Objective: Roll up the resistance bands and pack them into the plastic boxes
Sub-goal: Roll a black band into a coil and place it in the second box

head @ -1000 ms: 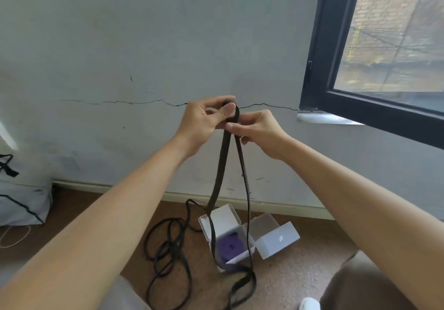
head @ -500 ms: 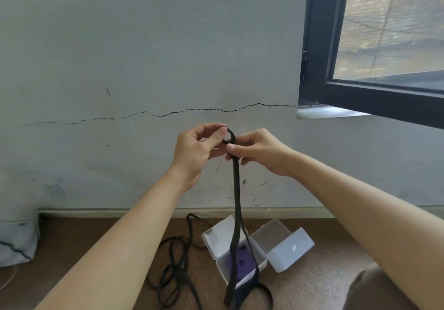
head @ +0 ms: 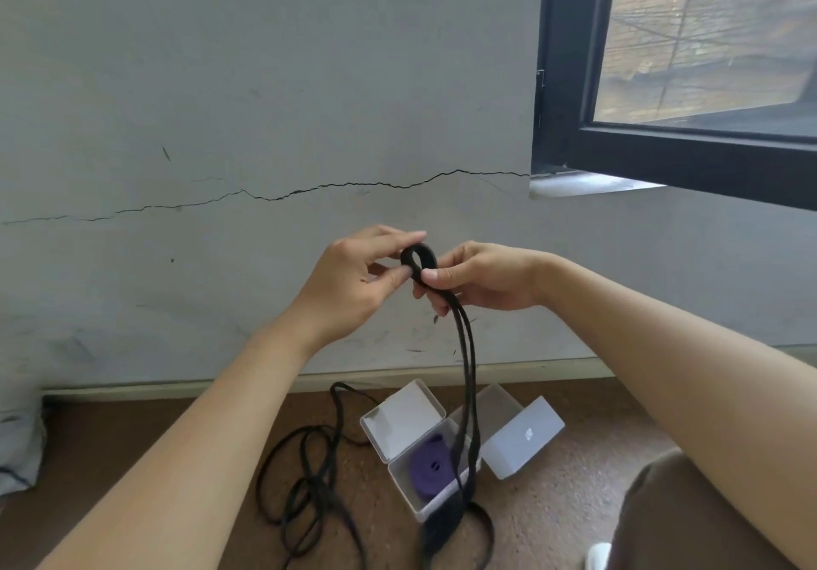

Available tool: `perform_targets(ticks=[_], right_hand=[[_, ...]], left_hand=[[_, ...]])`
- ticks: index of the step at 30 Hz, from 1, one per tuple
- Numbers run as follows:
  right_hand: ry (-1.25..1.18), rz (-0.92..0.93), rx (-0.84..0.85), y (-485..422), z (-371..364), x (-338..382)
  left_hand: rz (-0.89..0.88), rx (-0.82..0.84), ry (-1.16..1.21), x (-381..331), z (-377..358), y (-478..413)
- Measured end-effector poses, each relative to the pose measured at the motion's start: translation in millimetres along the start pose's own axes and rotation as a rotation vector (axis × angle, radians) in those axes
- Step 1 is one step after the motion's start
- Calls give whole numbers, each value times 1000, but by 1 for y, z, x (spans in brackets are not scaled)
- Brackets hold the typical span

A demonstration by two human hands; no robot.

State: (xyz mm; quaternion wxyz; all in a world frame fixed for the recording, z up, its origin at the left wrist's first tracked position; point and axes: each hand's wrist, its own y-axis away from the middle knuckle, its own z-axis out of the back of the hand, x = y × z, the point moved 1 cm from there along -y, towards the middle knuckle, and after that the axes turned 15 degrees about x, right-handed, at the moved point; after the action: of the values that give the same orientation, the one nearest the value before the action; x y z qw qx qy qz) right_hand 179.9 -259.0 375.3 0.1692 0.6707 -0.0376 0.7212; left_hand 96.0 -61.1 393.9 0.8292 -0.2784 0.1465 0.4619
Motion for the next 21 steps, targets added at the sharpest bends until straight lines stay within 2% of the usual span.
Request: perform_targets(ticks=[3, 7, 14, 21], right_hand=[[-32, -10, -5, 1, -2, -1], [-104, 64, -146, 1, -7, -2], [-223, 288, -337, -11, -34, 9], [-479, 374, -449, -30, -48, 16]], left_hand=[[-25, -49, -87, -1, 3, 3], [-64, -212, -216, -1, 1, 6], [-43, -548, -251, 0, -3, 6], [-30, -706, -244, -4, -12, -1]])
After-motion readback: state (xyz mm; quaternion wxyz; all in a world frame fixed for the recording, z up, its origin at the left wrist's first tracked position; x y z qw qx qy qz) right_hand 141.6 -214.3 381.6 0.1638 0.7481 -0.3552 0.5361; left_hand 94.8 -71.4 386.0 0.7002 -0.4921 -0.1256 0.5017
